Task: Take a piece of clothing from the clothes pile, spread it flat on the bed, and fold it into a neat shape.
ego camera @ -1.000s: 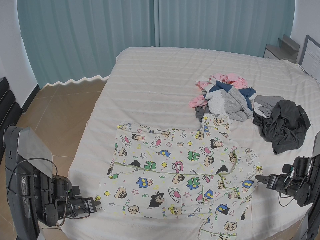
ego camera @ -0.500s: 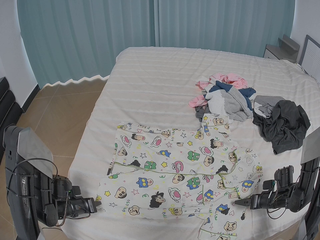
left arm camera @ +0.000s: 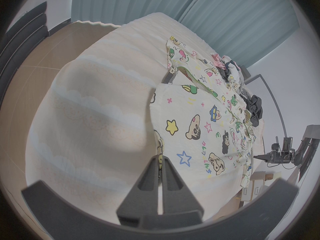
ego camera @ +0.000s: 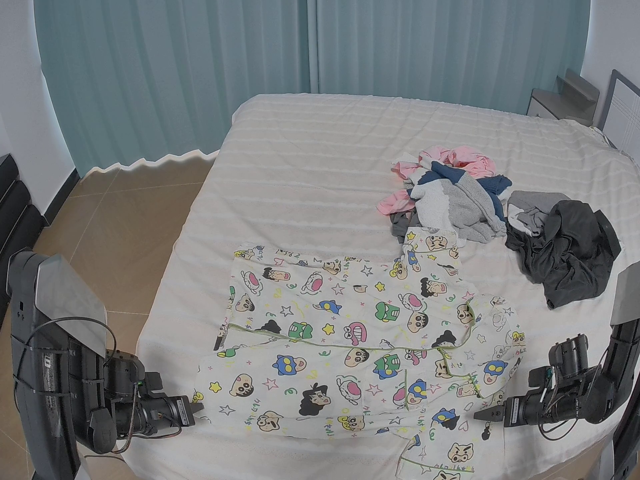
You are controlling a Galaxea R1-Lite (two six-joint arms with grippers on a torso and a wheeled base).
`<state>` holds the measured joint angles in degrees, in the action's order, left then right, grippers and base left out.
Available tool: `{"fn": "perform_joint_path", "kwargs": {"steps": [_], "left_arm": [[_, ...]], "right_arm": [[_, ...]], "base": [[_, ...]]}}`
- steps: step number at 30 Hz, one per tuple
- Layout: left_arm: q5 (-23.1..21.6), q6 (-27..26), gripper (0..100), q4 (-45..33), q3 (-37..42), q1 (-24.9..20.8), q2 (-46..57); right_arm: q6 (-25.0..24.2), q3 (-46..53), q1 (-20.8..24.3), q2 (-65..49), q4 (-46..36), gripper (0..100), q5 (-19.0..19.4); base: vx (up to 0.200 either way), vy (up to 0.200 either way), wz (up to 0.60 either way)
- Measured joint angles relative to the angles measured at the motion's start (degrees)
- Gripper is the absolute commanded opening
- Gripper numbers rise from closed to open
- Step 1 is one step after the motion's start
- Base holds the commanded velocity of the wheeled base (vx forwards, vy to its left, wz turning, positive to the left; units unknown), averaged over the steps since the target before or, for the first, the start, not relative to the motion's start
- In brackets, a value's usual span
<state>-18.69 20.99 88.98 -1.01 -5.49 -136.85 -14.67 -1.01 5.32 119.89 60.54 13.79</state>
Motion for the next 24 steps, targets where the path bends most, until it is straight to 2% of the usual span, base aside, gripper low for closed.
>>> {"fn": "perform_joint_path", "kwargs": {"steps": [21,22,24], "left_arm": [[0.2,-0.06,0,0.0,-1.83,0.04,-1.16],[0.16,-0.17,100,0.02,-1.74,0.04,-1.21],[0.11,-0.24,100,0.0,-1.52,0.04,-1.29]], "right_arm": [[-0.06,0.0,-0.41,-3.77,-1.19,100,-0.33],[-0.05,0.0,-0.41,-3.83,-1.37,100,-0.33],[-0.05,0.0,-0.41,-3.94,-1.78,100,-0.35]], "base": [[0.0,0.0,0.0],[0.0,0.0,0.0],[0.0,0.0,0.0]]}}
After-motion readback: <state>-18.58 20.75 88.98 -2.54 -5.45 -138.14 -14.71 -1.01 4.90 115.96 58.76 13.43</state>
